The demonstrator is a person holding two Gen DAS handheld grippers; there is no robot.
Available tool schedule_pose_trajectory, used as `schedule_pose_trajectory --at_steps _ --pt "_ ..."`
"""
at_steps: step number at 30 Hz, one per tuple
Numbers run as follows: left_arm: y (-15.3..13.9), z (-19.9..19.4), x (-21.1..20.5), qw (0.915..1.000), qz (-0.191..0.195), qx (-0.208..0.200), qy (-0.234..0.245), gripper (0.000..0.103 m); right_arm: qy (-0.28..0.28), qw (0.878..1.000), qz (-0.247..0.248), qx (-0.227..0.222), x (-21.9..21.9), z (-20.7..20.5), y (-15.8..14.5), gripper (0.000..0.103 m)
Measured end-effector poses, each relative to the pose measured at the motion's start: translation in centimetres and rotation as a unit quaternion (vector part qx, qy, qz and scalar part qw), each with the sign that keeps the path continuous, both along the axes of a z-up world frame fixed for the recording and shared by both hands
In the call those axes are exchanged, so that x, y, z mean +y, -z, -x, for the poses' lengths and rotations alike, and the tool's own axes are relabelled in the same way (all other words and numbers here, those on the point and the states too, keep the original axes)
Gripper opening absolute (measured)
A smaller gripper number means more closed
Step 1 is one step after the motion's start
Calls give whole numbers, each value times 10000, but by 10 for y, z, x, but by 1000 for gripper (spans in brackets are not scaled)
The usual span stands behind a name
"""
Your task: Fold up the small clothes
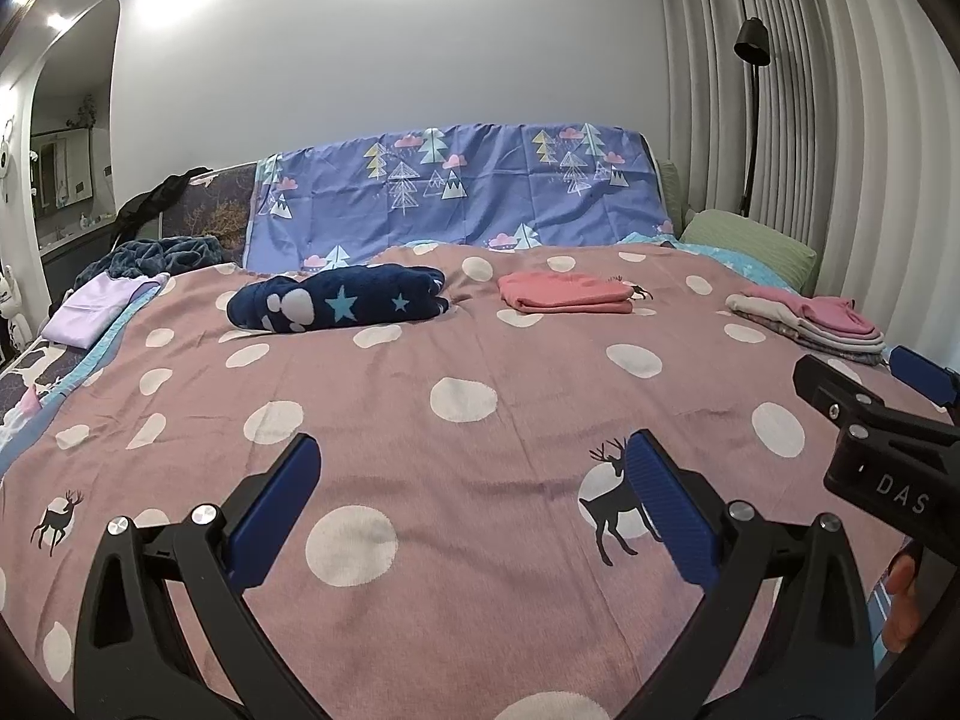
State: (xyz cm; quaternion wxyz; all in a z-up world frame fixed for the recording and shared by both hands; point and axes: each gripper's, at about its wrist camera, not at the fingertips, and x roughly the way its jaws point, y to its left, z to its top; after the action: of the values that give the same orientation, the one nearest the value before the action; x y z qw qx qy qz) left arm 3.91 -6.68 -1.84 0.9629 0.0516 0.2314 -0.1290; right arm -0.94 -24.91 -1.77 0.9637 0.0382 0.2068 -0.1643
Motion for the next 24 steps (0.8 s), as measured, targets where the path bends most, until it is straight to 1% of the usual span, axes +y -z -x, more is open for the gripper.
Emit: schedule_pose_trajectory --at_steps 24 --pt "4 -1 1 10000 -7 73 -39 102 -8 10000 -10 45 0 0 6 101"
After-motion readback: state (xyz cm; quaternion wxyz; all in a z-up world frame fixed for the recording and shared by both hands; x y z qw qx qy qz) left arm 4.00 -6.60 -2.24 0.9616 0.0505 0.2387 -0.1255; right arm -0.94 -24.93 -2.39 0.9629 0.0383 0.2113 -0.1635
